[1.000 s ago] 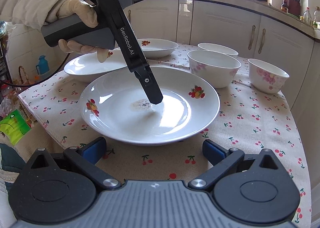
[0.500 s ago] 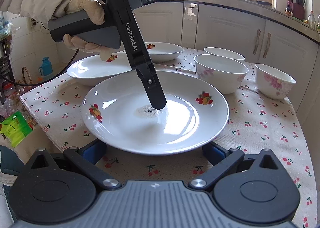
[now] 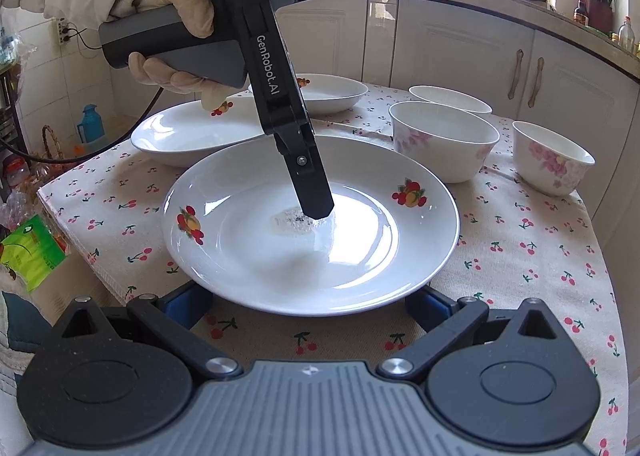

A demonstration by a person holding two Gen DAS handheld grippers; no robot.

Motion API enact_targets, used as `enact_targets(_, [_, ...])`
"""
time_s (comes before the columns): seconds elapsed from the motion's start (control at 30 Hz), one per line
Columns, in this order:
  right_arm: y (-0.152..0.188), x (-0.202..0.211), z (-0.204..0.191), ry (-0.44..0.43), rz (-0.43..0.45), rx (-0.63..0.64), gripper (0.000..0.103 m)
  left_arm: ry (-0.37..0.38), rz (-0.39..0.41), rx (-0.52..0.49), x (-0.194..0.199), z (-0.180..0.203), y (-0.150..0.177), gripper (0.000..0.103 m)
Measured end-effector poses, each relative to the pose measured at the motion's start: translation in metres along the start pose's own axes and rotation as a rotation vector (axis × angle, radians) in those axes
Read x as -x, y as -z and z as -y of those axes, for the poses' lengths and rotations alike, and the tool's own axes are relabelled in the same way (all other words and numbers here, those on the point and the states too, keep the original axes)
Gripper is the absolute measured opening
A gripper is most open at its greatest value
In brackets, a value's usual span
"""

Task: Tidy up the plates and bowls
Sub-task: 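Lift the stained plate with the left tool and carry it across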

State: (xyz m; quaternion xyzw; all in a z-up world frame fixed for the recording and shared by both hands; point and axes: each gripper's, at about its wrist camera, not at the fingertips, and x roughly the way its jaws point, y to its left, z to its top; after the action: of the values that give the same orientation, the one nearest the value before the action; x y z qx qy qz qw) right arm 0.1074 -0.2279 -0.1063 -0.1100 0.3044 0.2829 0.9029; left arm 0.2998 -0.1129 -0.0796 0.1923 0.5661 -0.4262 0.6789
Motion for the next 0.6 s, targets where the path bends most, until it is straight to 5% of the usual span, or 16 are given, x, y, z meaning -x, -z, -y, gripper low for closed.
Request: enact_targets(0.6, [-0.0094, -0.0009, -0.0011, 0.018, -0.056, -0.003, 0.103, 0.013, 0.013, -0.001, 0.0022, -0.0015, -0.0008, 0.095])
